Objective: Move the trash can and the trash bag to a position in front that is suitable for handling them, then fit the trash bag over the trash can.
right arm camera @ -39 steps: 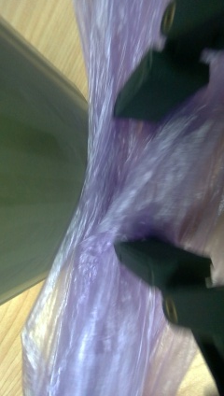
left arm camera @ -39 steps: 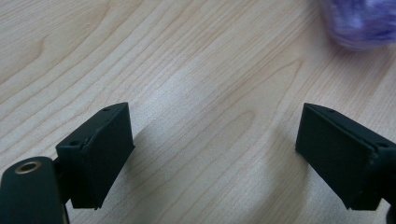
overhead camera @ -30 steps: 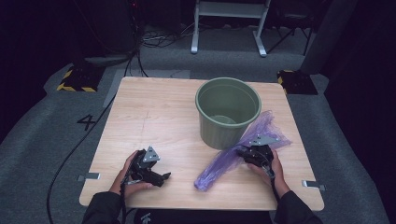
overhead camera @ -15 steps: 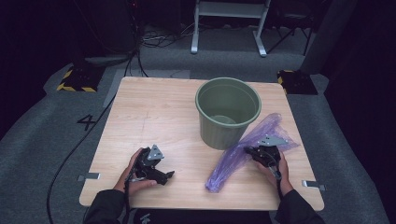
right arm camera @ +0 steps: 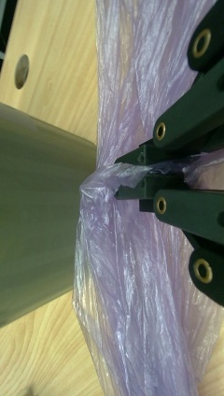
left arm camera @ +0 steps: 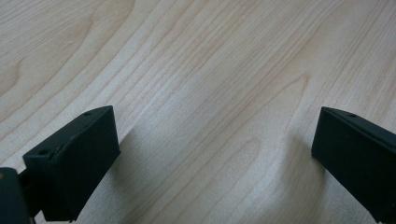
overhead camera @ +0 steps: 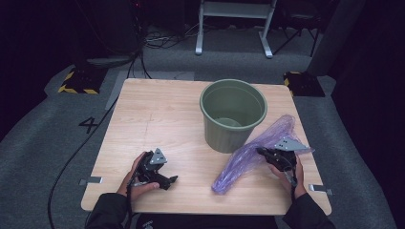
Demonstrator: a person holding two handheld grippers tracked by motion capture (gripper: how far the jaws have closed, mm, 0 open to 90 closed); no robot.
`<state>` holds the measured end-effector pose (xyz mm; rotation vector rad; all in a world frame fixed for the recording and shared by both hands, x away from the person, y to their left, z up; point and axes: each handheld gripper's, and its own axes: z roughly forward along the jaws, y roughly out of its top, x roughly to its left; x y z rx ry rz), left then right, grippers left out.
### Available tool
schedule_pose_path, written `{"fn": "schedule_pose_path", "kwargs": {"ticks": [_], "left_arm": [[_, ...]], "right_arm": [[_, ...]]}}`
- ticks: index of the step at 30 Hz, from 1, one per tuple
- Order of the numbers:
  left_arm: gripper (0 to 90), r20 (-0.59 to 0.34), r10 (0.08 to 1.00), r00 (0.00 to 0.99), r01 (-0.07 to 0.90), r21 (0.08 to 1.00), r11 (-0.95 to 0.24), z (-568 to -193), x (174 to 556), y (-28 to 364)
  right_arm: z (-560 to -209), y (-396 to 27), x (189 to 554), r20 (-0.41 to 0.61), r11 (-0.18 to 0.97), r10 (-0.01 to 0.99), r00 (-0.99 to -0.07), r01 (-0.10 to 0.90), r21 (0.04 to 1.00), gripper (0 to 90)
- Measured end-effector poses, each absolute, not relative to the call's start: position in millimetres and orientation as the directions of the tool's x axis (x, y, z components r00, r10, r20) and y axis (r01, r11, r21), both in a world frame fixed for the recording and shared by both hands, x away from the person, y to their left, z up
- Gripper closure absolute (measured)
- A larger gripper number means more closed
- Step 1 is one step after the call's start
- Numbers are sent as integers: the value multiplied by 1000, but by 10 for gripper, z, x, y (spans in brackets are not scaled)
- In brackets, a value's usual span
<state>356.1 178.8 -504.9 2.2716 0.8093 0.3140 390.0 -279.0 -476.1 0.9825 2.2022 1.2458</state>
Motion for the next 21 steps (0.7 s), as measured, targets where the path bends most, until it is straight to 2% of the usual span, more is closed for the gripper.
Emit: {"fn": "schedule_pose_path", "kwargs": {"ticks": [21], "left_arm": [[2, -8, 636, 772, 467, 685, -559, -5050, 3553, 1791]], "right_arm": [[-4358, -2928, 3664, -30, 259, 737, -675, 242, 935, 893]]}}
